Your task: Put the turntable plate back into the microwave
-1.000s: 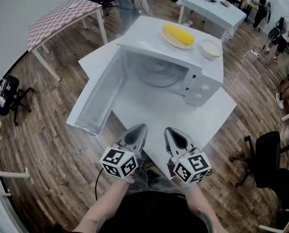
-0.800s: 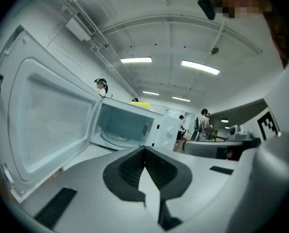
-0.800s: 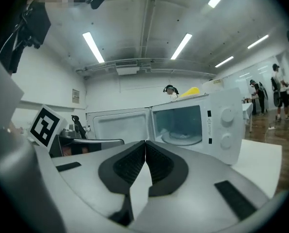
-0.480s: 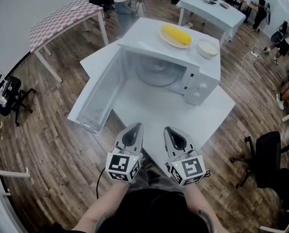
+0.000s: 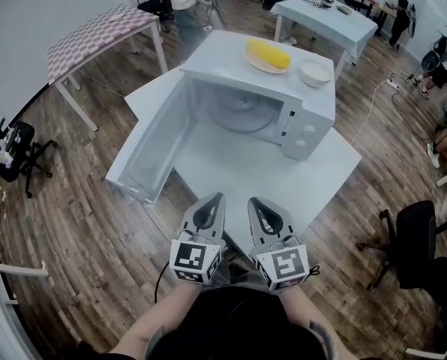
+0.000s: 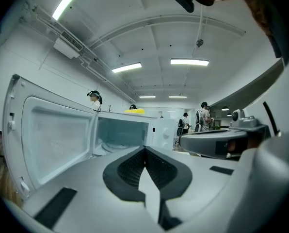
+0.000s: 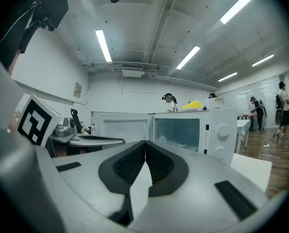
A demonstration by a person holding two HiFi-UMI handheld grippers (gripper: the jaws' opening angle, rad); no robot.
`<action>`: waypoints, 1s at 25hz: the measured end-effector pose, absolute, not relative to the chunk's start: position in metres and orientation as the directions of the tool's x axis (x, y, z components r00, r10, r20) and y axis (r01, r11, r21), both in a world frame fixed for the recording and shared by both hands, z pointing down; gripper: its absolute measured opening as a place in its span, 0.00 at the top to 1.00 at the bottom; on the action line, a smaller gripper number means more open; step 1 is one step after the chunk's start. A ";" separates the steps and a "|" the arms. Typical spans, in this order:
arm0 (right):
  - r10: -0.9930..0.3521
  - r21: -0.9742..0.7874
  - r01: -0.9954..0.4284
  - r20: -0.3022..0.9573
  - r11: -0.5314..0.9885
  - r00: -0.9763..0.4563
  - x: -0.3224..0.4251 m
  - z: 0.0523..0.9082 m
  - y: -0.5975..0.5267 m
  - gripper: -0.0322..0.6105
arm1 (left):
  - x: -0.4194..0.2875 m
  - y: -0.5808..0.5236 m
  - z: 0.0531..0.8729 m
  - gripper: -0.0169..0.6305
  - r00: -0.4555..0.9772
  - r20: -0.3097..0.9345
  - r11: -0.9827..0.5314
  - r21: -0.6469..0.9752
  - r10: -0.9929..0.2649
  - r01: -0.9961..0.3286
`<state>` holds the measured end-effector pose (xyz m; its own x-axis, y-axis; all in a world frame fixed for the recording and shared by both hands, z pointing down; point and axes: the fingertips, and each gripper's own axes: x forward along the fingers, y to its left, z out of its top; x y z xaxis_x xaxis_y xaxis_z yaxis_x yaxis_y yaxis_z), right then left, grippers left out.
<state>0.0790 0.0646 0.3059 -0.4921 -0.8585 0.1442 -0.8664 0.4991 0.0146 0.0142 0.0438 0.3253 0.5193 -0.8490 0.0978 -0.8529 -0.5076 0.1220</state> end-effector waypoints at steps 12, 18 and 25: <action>-0.865 0.011 -0.874 0.148 0.486 -0.479 0.083 0.309 0.070 0.91 | 0.016 0.047 0.327 0.95 0.521 0.104 -0.508 0.125 -0.847 -0.852; -0.869 0.007 -0.878 0.151 0.478 -0.472 0.084 0.311 0.069 0.91 | 0.015 0.046 0.332 0.95 0.520 0.120 -0.507 0.124 -0.846 -0.853; -0.873 0.014 -0.880 0.135 0.475 -0.469 0.084 0.310 0.067 0.91 | 0.015 0.045 0.334 0.95 0.521 0.139 -0.510 0.111 -0.842 -0.853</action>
<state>0.0841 0.0669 0.3097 -0.4690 -0.8728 0.1352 -0.8799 0.4750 0.0135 0.0150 0.0452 0.3338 0.5214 -0.8419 0.1393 -0.8530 -0.5099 0.1113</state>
